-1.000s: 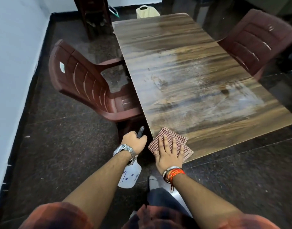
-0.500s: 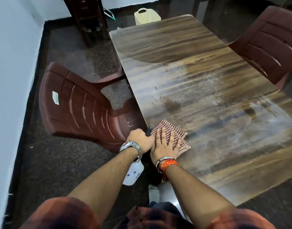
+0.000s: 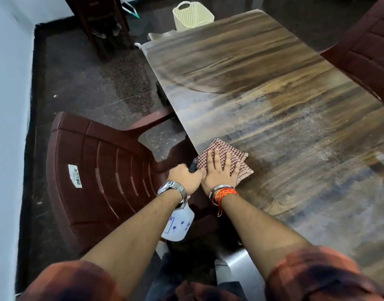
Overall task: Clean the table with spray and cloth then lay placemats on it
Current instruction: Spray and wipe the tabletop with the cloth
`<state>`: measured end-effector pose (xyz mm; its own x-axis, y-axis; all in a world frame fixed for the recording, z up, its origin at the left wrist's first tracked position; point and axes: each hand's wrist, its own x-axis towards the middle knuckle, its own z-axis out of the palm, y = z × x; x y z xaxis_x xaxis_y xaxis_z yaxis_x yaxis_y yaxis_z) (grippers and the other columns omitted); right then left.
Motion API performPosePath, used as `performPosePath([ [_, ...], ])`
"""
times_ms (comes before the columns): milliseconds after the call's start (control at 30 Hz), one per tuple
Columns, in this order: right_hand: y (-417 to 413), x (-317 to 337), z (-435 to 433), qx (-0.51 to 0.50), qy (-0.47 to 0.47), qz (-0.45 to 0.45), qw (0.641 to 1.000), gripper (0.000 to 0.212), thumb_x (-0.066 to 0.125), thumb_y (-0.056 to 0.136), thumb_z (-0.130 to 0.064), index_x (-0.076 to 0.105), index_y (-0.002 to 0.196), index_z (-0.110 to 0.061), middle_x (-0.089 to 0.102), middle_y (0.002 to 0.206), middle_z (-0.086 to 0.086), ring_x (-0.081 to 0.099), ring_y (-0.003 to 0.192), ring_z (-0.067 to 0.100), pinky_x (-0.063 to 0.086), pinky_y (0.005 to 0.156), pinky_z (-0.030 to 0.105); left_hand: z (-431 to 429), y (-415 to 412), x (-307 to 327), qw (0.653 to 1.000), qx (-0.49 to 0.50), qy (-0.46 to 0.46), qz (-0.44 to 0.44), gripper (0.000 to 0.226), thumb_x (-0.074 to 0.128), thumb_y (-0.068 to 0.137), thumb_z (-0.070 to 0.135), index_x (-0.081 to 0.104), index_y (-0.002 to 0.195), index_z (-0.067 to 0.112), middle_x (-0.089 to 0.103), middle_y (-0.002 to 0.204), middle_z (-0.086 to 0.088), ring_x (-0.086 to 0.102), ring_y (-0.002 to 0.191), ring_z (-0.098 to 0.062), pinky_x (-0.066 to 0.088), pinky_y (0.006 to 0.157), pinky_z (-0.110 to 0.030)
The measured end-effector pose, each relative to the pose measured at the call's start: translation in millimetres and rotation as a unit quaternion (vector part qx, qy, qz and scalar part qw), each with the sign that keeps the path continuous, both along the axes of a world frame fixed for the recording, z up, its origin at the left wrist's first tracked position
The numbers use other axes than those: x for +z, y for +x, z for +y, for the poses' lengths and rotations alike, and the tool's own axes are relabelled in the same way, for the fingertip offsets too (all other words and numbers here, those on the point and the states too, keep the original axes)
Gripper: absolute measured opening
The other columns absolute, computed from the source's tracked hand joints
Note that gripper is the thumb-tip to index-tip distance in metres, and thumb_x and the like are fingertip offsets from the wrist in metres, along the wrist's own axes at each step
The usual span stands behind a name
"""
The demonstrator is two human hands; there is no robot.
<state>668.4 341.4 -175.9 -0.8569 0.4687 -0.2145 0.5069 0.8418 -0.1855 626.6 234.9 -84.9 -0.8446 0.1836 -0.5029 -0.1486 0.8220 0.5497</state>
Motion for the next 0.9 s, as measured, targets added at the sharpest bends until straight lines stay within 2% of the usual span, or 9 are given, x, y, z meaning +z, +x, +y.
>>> performPosePath([
  [100,-31,-1,0,-0.016,0.004,-0.004,1.0,0.063,0.022,0.095,-0.051,0.001,0.152,-0.033,-0.001,0.161,-0.008,-0.01,0.146,0.03,-0.009,0.112,0.06,-11,-35,3,1.0,-0.015,-0.001,0.01,0.026,0.056,0.08,0.039,0.061,0.077,0.014,0.067,0.084,-0.009,0.06,0.076,-0.029,0.041,0.065,-0.027],
  [200,-66,-1,-3,-0.038,-0.003,-0.013,0.999,0.062,0.021,0.096,-0.052,-0.003,0.151,-0.035,-0.007,0.16,-0.01,-0.014,0.146,0.028,-0.01,0.112,0.06,-21,-79,3,0.999,-0.033,0.001,0.011,0.027,0.055,0.08,0.037,0.063,0.078,0.011,0.067,0.079,-0.008,0.059,0.071,-0.028,0.039,0.062,-0.027],
  [333,-103,1,-7,-0.062,-0.001,-0.016,0.998,0.062,0.02,0.096,-0.052,-0.004,0.151,-0.035,-0.011,0.16,-0.011,-0.015,0.145,0.027,-0.012,0.111,0.059,-19,-124,11,0.999,-0.044,0.004,0.024,0.023,0.056,0.085,0.03,0.057,0.071,0.013,0.051,0.062,0.002,0.045,0.056,-0.015,0.032,0.054,-0.026],
  [433,-137,2,-5,-0.055,-0.005,-0.009,0.998,0.062,0.019,0.096,-0.052,-0.004,0.151,-0.036,-0.01,0.16,-0.011,-0.015,0.145,0.027,-0.013,0.11,0.058,-16,-147,8,0.999,-0.029,0.009,0.022,0.021,0.056,0.086,0.03,0.06,0.076,0.012,0.051,0.063,0.003,0.047,0.058,-0.017,0.03,0.048,-0.024],
  [533,-179,2,-1,-0.032,-0.01,-0.008,0.999,0.061,0.019,0.096,-0.051,-0.002,0.151,-0.035,-0.009,0.16,-0.011,-0.015,0.145,0.028,-0.014,0.109,0.059,-9,-168,2,1.0,-0.009,0.015,0.023,0.028,0.056,0.086,0.036,0.066,0.081,0.011,0.056,0.065,0.002,0.052,0.062,-0.02,0.031,0.051,-0.026],
  [633,-213,2,5,-0.002,-0.008,0.001,1.0,0.061,0.02,0.097,-0.049,-0.001,0.152,-0.033,-0.008,0.16,-0.009,-0.013,0.145,0.03,-0.012,0.11,0.06,-4,-181,-5,1.0,-0.002,0.008,0.022,0.03,0.057,0.084,0.039,0.066,0.084,0.01,0.064,0.075,-0.004,0.052,0.059,-0.016,0.032,0.049,-0.024],
  [767,-237,1,11,0.022,0.007,0.015,1.0,0.061,0.022,0.095,-0.047,0.004,0.152,-0.033,-0.002,0.161,-0.007,-0.009,0.146,0.03,-0.007,0.112,0.061,2,-192,-12,1.0,0.013,-0.011,0.021,0.03,0.057,0.081,0.037,0.065,0.085,0.008,0.068,0.086,-0.011,0.057,0.075,-0.029,0.037,0.064,-0.027],
  [900,-236,6,21,0.039,-0.02,0.011,0.999,0.058,0.018,0.097,-0.047,0.001,0.151,-0.035,-0.005,0.161,-0.01,-0.01,0.146,0.026,-0.009,0.113,0.058,11,-189,-12,0.999,0.02,-0.011,0.026,0.033,0.059,0.083,0.039,0.067,0.083,0.008,0.069,0.084,-0.011,0.059,0.075,-0.03,0.036,0.06,-0.028],
])
